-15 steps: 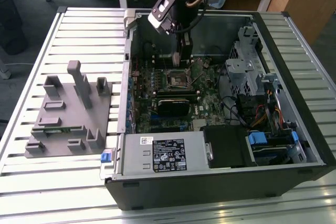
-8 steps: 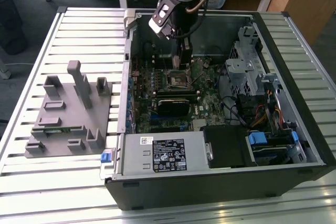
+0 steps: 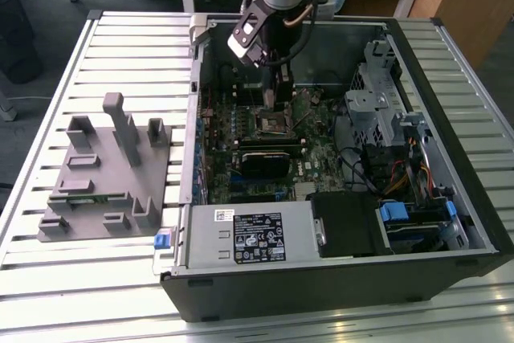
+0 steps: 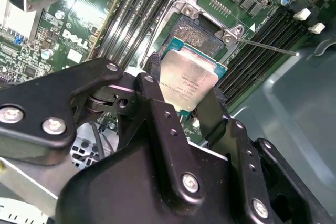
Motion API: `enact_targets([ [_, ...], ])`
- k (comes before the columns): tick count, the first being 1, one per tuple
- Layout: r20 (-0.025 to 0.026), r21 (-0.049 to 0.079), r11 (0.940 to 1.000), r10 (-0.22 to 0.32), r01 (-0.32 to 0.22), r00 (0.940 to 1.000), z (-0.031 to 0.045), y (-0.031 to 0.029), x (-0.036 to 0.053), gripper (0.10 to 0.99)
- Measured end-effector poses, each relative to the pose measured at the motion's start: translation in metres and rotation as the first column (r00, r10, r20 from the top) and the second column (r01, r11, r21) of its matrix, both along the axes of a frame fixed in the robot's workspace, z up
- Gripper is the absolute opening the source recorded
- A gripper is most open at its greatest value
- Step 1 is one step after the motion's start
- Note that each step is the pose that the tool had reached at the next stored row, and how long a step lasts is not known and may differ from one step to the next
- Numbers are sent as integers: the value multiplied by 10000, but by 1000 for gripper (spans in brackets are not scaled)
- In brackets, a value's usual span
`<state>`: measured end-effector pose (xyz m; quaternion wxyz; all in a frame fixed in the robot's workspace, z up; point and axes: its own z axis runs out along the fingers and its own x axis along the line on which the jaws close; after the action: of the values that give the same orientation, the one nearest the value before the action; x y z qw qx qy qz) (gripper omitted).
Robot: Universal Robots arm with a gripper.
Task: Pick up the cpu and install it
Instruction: 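Place the cpu into insertion slot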
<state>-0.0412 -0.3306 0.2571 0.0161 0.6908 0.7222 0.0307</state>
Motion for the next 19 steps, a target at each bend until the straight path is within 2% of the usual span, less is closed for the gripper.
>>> enact_targets([
  [19, 0, 0, 10000, 0, 0, 10000, -240, 22, 0, 525],
])
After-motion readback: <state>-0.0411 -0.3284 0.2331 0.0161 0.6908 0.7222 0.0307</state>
